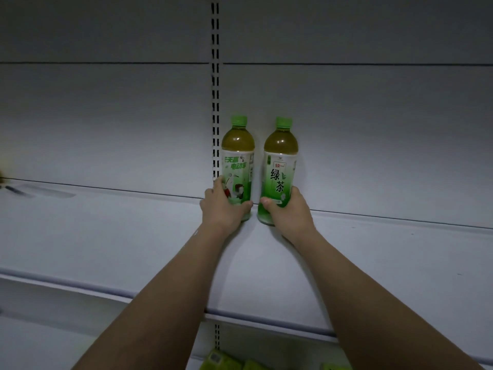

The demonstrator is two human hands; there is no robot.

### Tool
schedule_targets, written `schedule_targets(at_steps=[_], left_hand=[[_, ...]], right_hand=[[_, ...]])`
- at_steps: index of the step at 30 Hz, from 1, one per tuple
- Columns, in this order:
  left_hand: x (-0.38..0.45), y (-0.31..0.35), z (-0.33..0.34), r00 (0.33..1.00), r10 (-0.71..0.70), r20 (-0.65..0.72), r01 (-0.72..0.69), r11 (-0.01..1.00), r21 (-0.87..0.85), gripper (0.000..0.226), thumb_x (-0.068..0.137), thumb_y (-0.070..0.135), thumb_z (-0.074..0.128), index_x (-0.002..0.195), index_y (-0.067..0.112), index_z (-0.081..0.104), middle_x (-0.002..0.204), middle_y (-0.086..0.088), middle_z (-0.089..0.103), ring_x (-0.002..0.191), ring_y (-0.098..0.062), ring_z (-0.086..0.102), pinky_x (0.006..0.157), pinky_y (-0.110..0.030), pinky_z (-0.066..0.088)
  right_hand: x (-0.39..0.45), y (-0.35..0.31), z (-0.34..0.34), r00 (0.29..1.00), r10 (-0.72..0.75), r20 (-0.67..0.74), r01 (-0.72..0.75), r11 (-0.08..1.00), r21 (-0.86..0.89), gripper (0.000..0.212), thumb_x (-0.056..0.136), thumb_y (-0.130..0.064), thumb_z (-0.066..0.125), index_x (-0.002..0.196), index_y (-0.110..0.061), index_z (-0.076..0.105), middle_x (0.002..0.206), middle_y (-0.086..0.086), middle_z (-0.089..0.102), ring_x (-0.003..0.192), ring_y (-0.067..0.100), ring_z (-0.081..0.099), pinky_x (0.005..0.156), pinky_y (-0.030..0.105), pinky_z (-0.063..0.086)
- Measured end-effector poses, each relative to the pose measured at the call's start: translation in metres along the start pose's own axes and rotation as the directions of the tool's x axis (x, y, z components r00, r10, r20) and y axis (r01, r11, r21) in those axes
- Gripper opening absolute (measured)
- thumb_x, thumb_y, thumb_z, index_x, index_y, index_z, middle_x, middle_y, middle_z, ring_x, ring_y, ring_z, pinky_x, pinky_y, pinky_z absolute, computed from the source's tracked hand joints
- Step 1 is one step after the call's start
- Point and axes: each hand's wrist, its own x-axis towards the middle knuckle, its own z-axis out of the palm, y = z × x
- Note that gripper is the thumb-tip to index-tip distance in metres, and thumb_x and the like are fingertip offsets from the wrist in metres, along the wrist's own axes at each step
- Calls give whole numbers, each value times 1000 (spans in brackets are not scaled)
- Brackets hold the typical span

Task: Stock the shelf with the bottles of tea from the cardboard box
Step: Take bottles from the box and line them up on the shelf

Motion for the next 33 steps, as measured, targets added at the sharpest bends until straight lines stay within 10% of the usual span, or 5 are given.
schedule_targets(at_steps=[6, 19, 25, 33], left_hand=[[6, -3, -1, 1000, -2, -30, 4, 996, 88, 86, 70, 33, 83, 141, 17, 37, 130, -9, 43, 126, -28, 42, 109, -40, 39], [0, -9, 2, 996, 30, -85, -25, 998, 59, 72, 66, 33, 86, 126, 18, 49, 120, -1, 61, 108, -21, 60, 93, -37, 51], [-32, 11, -18, 993, -97, 68, 47, 847, 529, 94, 72, 58, 73, 143, 14, 30, 139, -11, 44, 130, -31, 40, 102, -48, 41], [-98, 42, -80, 966, -47, 256, -110, 817, 566, 55, 89, 52, 53, 129, 15, 55, 134, -6, 57, 121, -27, 53, 98, -39, 46]], right_hand=[[6, 3, 0, 1000, 20, 25, -14, 974, -225, 60, 79, -21, 68, 133, -12, 43, 131, 10, 47, 124, 32, 44, 108, 44, 39], [-1, 4, -3, 999, -22, 41, 26, 996, -86, 53, 81, -16, 74, 127, -11, 49, 124, 3, 61, 104, 15, 56, 86, 24, 41], [-34, -21, -21, 990, 107, 86, -80, 959, -272, 69, 76, -37, 76, 129, -6, 44, 131, 14, 53, 120, 33, 53, 98, 42, 47], [-101, -63, -82, 940, 160, 303, 32, 840, -542, 37, 89, -41, 52, 101, -9, 65, 105, 8, 65, 100, 29, 61, 89, 36, 49]])
